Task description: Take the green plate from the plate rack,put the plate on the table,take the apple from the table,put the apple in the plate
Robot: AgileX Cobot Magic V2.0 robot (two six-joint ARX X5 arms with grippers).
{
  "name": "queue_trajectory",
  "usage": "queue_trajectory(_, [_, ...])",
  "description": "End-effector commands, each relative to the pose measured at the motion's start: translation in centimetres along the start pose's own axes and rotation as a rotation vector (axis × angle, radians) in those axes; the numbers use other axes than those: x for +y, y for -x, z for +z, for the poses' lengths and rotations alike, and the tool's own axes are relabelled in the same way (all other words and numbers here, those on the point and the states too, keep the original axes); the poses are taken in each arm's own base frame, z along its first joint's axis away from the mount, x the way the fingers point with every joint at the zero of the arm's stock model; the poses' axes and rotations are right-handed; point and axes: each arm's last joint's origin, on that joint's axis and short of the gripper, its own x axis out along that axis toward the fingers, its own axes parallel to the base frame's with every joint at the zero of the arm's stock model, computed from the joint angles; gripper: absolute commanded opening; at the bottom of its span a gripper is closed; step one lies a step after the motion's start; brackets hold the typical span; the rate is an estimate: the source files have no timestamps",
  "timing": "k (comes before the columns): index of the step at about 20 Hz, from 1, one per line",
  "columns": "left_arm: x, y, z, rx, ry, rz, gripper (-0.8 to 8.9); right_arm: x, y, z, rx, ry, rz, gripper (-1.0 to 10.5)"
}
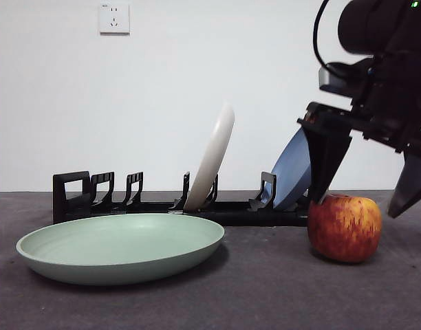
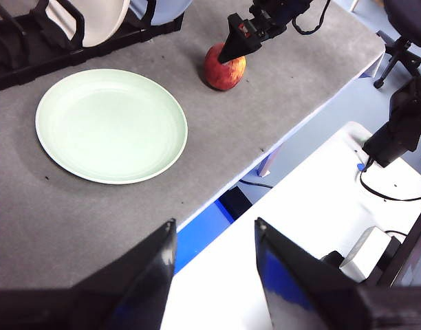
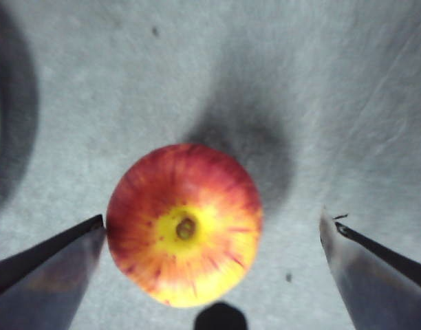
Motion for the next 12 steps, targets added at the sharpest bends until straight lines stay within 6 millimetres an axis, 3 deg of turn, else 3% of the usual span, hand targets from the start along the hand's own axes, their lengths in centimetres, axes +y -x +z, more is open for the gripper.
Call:
queue_trajectory(1, [0.0,0.0,-0.1,-0.007,0.021,0.004,1.87,0.1,-0.9,-0.2,0.029,-0.004,-0.002,5.3])
queue_trajectory(3, [0.1,0.0,-0.1,-0.009,0.024,0.007,1.87,0.2,-1.0,-0.2,0.028,-0.001,-0.001,3.9])
queue_trajectory(6, [0.1,0.0,0.0,-0.009,0.026,0.007,1.87,0.4,-1.0,-0.2,0.028,0.007,-0.001,0.2])
queue_trajectory(12, [0.1,0.0,0.0,-0.02,0.029,0.031,1.87,1.6,0.4,0.6,0.043,0.042,0.038,-0.1])
